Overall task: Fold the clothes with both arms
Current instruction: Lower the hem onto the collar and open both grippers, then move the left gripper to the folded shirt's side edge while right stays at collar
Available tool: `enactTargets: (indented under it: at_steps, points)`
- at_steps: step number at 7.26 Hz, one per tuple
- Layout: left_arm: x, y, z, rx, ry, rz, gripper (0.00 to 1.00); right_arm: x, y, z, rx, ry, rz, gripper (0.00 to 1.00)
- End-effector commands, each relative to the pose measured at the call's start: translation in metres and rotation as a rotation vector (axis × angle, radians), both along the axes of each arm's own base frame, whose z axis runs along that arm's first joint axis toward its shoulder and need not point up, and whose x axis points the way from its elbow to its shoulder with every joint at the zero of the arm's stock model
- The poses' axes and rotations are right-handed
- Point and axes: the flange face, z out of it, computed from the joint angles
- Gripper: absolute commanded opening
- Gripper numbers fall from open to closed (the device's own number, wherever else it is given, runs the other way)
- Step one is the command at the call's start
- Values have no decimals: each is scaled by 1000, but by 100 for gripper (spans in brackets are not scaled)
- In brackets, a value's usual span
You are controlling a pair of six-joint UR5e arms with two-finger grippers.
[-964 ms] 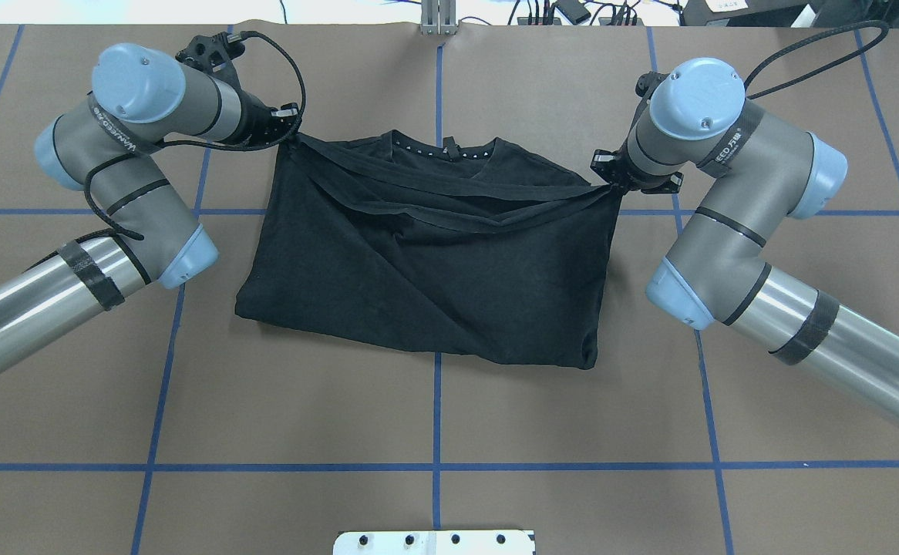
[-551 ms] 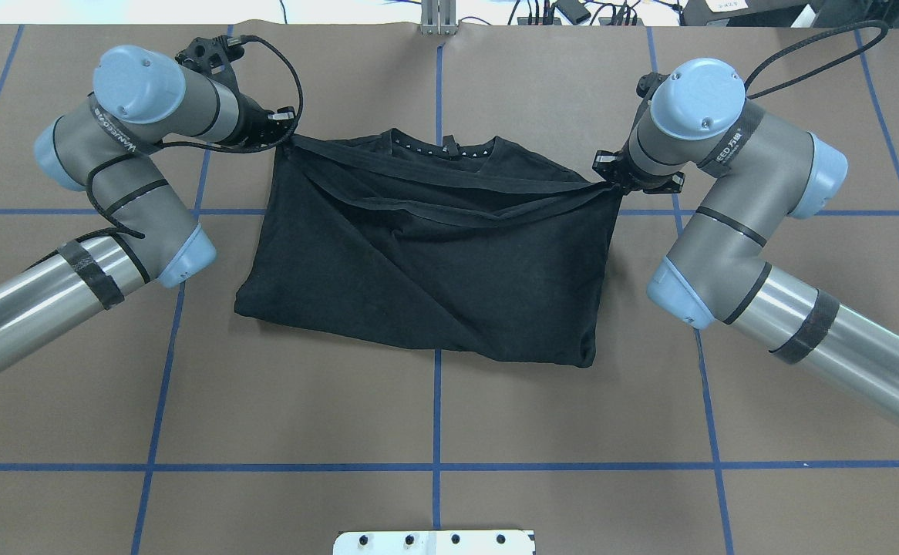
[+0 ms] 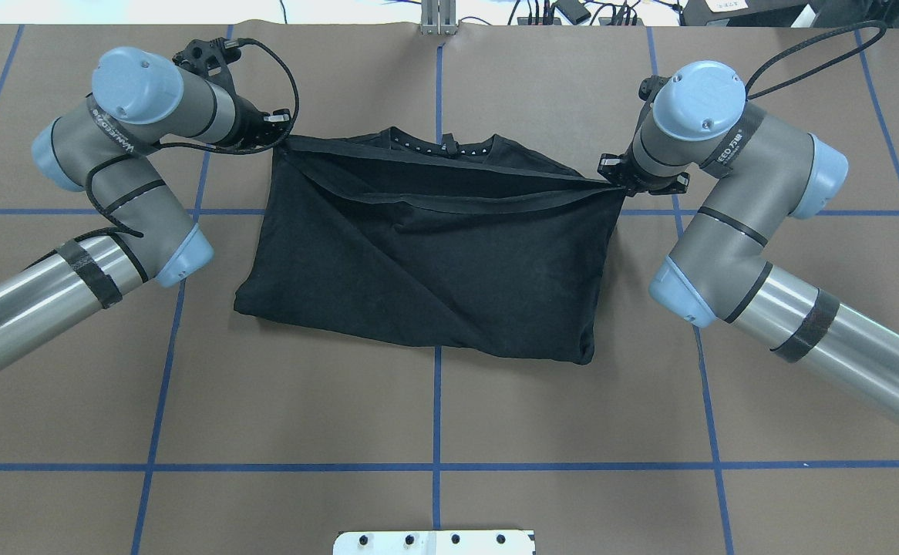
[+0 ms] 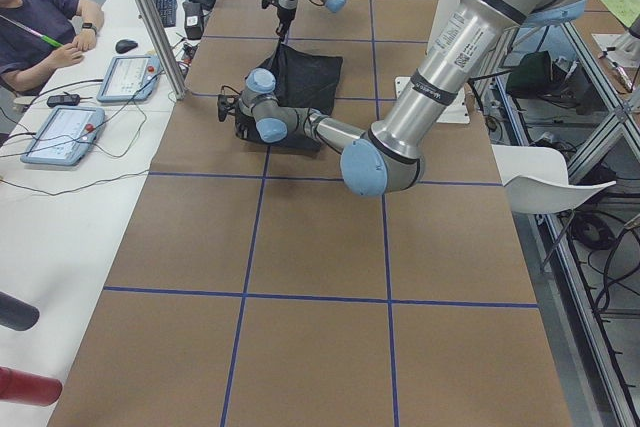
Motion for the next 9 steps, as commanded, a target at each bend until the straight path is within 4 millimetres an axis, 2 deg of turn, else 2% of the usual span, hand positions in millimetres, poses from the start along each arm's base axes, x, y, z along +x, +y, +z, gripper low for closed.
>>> enactTargets:
  at_steps: [1, 2, 3, 5, 7, 8, 9]
  points:
    - [-11, -5, -8, 42, -5, 7, 99, 5, -6, -1, 2, -1, 10, 60]
    - [-24, -6, -18, 81, 0, 14, 100, 4, -14, -29, 24, -27, 19, 98]
    - [-28, -1, -24, 86, 24, 65, 100, 6, -20, -46, 28, -44, 22, 99]
    - [-31, 12, -29, 88, 50, 86, 100, 12, -18, -54, 4, -99, -18, 99]
    - [-29, 19, -30, 86, 61, 104, 100, -13, 2, -71, 40, -114, -67, 99]
    - [-25, 23, -34, 75, 73, 105, 100, -18, 5, -83, 68, -122, -92, 99]
    - [-25, 30, -44, 93, 89, 110, 100, -18, 10, -87, 80, -128, -103, 98]
